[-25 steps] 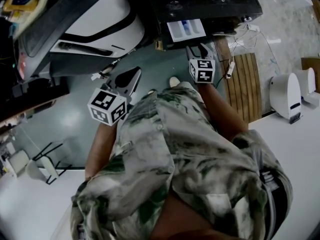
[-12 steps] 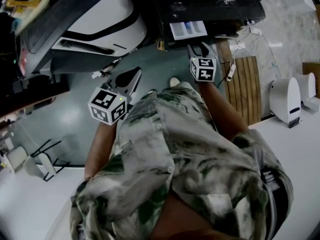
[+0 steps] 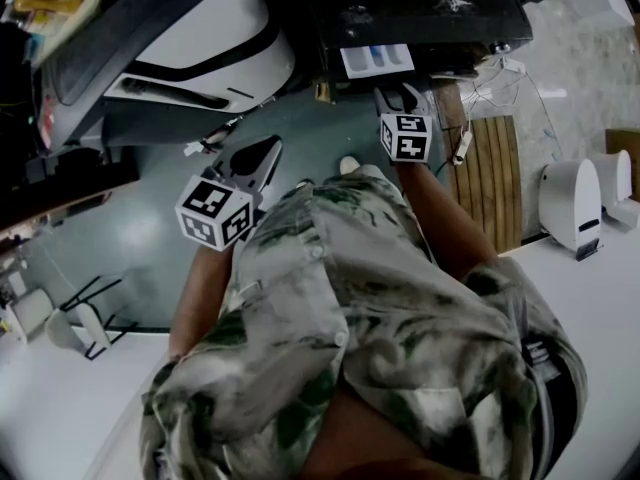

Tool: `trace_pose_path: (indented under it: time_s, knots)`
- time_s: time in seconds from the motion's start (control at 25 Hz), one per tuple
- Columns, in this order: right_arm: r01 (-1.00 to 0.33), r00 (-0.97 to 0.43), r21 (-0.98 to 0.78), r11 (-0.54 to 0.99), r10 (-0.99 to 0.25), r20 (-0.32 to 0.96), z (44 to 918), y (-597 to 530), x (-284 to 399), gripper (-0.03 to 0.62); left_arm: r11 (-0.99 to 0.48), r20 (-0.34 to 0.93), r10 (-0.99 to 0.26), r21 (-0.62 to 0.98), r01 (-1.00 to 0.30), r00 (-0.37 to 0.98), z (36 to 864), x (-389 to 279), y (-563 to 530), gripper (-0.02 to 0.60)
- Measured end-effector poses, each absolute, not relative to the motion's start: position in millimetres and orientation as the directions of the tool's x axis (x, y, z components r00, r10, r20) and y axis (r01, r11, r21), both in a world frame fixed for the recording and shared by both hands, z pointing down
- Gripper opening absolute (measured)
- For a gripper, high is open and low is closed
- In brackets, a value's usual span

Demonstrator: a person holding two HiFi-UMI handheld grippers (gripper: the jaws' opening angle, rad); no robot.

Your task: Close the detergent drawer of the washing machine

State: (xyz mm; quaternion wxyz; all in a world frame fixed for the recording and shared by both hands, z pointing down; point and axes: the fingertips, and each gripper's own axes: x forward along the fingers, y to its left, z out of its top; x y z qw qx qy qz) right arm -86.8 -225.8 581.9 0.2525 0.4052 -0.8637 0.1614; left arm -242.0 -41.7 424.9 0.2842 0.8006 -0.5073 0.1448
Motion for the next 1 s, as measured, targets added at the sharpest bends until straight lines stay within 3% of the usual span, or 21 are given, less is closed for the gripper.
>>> trace_pose_path:
  time_s: [1.0]
  knots:
    - [-0.771, -0.56, -0.076, 0.632, -0.617, 0.553, 582, -244, -97, 0.207, -0.293, 0.52, -0.745, 0.309, -0.905, 0.418, 425, -246, -47, 0.025]
